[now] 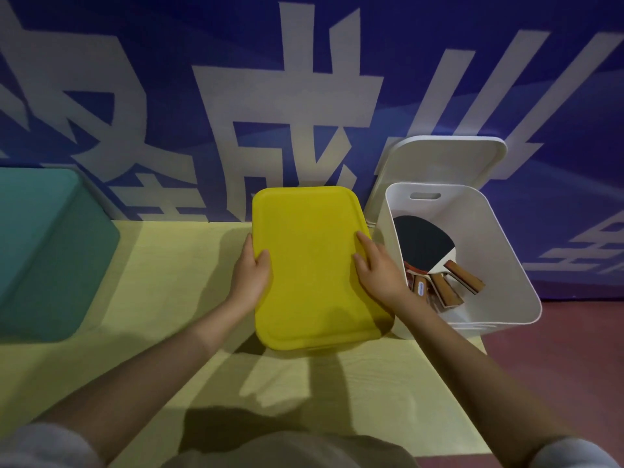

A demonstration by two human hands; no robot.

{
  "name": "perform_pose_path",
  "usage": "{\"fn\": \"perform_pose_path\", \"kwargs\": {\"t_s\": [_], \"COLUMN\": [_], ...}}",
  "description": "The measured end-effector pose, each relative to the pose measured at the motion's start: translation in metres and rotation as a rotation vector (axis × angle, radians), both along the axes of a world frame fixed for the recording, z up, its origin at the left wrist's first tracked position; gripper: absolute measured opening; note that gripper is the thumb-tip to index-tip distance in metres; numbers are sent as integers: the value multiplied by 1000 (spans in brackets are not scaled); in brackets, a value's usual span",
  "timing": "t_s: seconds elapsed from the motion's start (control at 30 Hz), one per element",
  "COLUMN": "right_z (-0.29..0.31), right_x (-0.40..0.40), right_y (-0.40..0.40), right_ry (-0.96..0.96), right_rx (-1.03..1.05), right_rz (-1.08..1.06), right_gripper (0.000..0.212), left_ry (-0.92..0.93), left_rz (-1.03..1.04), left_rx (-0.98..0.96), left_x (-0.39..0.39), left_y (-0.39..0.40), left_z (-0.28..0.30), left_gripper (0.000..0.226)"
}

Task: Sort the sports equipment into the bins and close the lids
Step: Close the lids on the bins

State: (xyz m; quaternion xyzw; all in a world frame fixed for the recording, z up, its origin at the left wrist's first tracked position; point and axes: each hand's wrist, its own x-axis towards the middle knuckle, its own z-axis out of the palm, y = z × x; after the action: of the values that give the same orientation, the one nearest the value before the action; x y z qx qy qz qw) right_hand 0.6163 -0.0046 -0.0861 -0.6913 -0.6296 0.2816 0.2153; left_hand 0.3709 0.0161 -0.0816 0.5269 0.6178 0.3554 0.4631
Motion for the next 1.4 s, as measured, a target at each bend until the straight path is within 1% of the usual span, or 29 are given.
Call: {"fn": "perform_pose_path", "kwargs": {"t_s": [0.07, 0.13, 0.2, 0.33, 0.43, 0.5, 0.53, 0.6, 0.67, 0.73, 0.77, 0.83, 0.87, 0.9, 0.97, 1.13, 1.23, 1.3, 1.37, 1.4], "right_z": [-3, -5, -5, -4, -5, -5, -5, -5, -10, -19, -23, -33, -36, -38, -41, -47, -42, -34, -27, -23], "right_x": [2, 2, 0, -2, -3, -5, -6, -6, -3, 3, 8, 19, 23, 25, 25, 19, 12, 11, 11, 10], "right_y": [-23, -39, -50, -51, -51, -55, -57, -64, -80, -103, -112, -127, -132, -134, -134, -125, -112, -103, -93, -85], "right_ry": [-13, -47, -82, -156, -186, -171, -157, -119, -96, -109, -128, -185, -231, -277, -323, -330, -331, -343, -319, -272], "right_rx": [-19, -40, -34, -25, -18, 23, 70, 197, 262, 278, 294, 315, 320, 329, 362, 366, 354, 333, 300, 271], "right_rz": [12, 20, 22, 29, 29, -15, -43, -67, -6, 113, 177, 280, 313, 330, 323, 316, 308, 328, 335, 317], "right_gripper": [57, 59, 60, 60, 60, 57, 55, 49, 48, 57, 64, 75, 79, 79, 74, 66, 66, 70, 76, 76], "left_ry": [-102, -157, -177, -159, -72, 58, 150, 356, 482, 508, 508, 545, 566, 576, 576, 612, 614, 602, 592, 597], "left_rz": [9, 31, 41, 37, 70, 94, 69, -66, -207, -259, -271, -311, -330, -339, -327, -320, -354, -347, -292, -270], "left_rx": [-17, -32, -35, -11, 36, 131, 193, 328, 385, 358, 352, 374, 385, 392, 400, 459, 417, 376, 328, 305], "left_x": [2, 2, 1, -1, -1, 1, 2, 3, 1, -1, -3, -7, -8, -9, -9, -13, -21, -24, -25, -25], "left_y": [-35, -55, -66, -73, -74, -77, -79, -82, -88, -99, -104, -112, -115, -115, -115, -102, -79, -60, -31, -14], "left_z": [3, 0, -3, -13, -20, -20, -18, -16, -17, -21, -22, -24, -25, -26, -28, -31, -29, -22, -13, -10], "left_gripper": [47, 49, 50, 52, 53, 53, 54, 54, 54, 61, 68, 81, 83, 83, 80, 71, 71, 72, 64, 60]}}
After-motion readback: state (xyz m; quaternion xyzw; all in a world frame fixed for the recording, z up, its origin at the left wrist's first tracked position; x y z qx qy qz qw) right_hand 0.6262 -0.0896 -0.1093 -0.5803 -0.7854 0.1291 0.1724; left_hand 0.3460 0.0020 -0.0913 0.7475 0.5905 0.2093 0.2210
